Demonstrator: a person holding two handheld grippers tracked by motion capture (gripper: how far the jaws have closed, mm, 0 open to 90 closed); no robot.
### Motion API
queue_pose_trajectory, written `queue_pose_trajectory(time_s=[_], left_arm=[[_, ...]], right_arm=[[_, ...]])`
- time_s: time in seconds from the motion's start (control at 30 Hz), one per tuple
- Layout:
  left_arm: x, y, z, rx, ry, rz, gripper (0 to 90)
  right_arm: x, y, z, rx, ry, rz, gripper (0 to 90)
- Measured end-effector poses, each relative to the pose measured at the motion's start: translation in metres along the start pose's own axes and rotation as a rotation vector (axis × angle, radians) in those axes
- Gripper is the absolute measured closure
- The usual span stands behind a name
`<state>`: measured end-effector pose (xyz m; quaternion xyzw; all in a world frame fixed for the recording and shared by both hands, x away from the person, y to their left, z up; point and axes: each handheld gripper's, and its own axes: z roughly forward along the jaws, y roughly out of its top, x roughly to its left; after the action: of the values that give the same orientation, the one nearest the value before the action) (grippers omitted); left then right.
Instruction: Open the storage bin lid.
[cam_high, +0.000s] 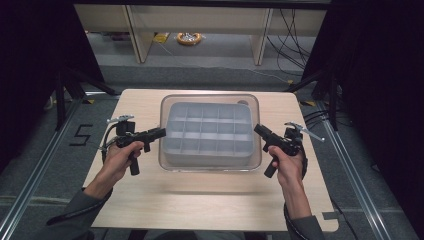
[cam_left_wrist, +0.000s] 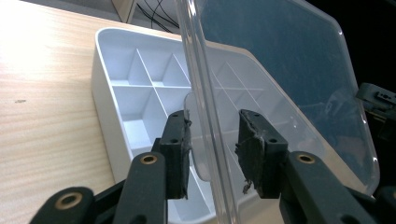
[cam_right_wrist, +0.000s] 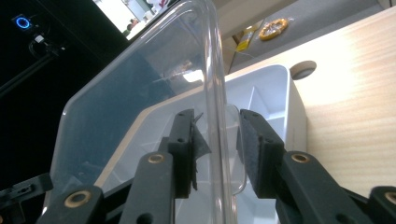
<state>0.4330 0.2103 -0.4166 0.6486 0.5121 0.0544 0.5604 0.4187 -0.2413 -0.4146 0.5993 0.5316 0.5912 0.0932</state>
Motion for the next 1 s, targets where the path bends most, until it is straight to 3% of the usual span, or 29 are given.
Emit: queue_pose_trajectory(time_s=[0.03,0.1,0.17,0.2,0.3,0.43,0.47,0.57,0.6,0.63,1.0], left_arm=[[-0.001,0.0,-0.001,0.006,-0.001,0.007,63.2],[-0.005,-0.002,-0.003,0.012,-0.005,0.02,63.3],[-0.007,-0.006,-0.006,0.012,-0.007,0.023,63.5],[-0.008,-0.008,-0.007,0.019,-0.004,0.03,63.4],[-0.009,-0.013,-0.008,0.032,-0.003,0.036,63.3],[-0.013,-0.018,-0.014,0.021,0.003,0.054,63.3],[-0.014,-0.02,-0.016,0.023,0.003,0.055,63.4],[-0.015,-0.027,-0.021,0.034,-0.007,0.065,63.3],[-0.015,-0.029,-0.022,0.036,-0.018,0.068,63.3],[-0.015,-0.032,-0.023,0.039,-0.016,0.067,63.2],[-0.01,-0.055,-0.031,0.086,-0.014,0.05,63.1]], right_arm=[[-0.002,-0.001,-0.001,-0.012,0.011,-0.032,67.7],[-0.003,-0.002,-0.004,-0.003,0.0,-0.036,67.7],[-0.003,-0.004,-0.008,0.006,0.003,0.0,67.7],[-0.004,-0.005,-0.009,0.003,0.001,-0.022,67.7],[-0.004,-0.01,-0.014,0.003,-0.001,-0.027,67.6],[-0.001,-0.016,-0.021,0.011,0.01,-0.004,67.6],[-0.001,-0.018,-0.023,0.009,0.015,-0.024,67.5],[0.0,-0.022,-0.028,0.009,0.018,-0.028,67.3],[0.002,-0.024,-0.031,0.014,0.017,-0.009,67.2],[0.0,-0.025,-0.031,0.009,0.018,-0.037,67.2],[-0.001,-0.046,-0.04,0.059,0.002,-0.032,66.5]])
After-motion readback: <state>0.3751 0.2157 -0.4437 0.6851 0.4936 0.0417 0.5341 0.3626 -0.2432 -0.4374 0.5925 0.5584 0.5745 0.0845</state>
